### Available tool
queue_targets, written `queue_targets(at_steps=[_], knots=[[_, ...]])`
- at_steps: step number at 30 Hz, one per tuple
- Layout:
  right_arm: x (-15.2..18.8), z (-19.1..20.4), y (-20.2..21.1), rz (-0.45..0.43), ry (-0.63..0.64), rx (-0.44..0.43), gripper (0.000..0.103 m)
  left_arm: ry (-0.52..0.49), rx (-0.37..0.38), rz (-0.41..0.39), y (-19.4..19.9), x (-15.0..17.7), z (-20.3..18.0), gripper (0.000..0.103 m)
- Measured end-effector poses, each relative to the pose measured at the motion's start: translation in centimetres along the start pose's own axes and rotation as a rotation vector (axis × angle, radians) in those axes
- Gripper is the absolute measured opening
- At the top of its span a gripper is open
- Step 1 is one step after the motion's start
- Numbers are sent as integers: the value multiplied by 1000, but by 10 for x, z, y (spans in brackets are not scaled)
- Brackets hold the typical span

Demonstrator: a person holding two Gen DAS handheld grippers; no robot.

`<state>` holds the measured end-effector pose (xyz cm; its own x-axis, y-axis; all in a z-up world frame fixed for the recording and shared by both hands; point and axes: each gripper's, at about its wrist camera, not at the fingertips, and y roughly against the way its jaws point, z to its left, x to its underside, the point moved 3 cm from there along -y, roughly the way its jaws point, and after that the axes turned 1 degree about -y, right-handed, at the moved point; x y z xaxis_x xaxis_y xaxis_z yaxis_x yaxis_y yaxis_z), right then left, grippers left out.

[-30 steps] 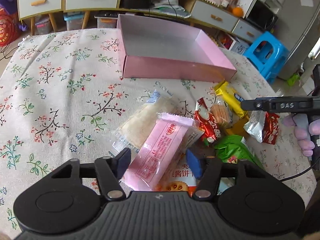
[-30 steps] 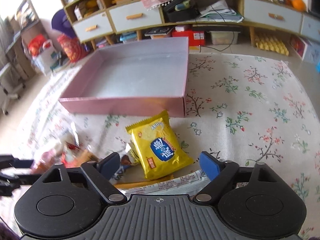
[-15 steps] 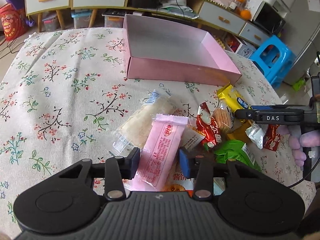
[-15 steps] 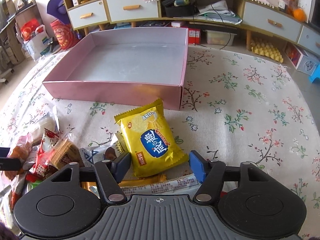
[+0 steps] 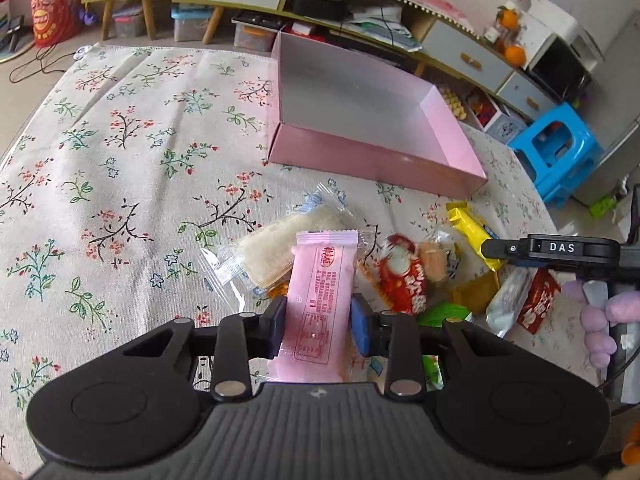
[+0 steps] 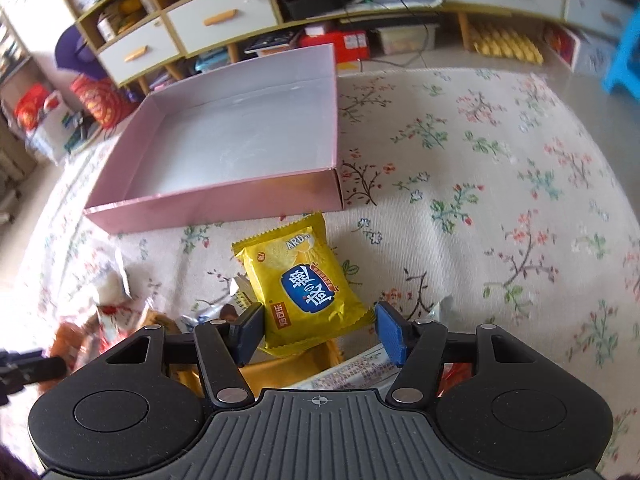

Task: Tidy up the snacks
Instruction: 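Carry the pink packet and yellow packet with both tools into the pink box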

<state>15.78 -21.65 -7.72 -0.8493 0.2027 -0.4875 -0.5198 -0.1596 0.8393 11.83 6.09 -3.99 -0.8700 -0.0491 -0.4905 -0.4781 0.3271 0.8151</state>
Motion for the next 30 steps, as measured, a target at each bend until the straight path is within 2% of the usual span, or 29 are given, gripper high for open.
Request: queue_targets(at_steps=[6,11,15,21,30], knots=[[-5,-4,11,19,-129,-82,60,54,-2,-65,14,-11,-5,31],[-15,3,27,-23,-190,-129,60,91,-37,-133,15,-24,-10,30],[-29,11,25,-2,-245,-153,60,63,-65,-152,7,-49,-19,30],[-62,16,17,-86,-221,-166,60,-7,-78,-211,-15,-90,-35,30],[-86,9,-25,-138,-193,-187,60,-61,-153,-268,-66,-116,-34,30]])
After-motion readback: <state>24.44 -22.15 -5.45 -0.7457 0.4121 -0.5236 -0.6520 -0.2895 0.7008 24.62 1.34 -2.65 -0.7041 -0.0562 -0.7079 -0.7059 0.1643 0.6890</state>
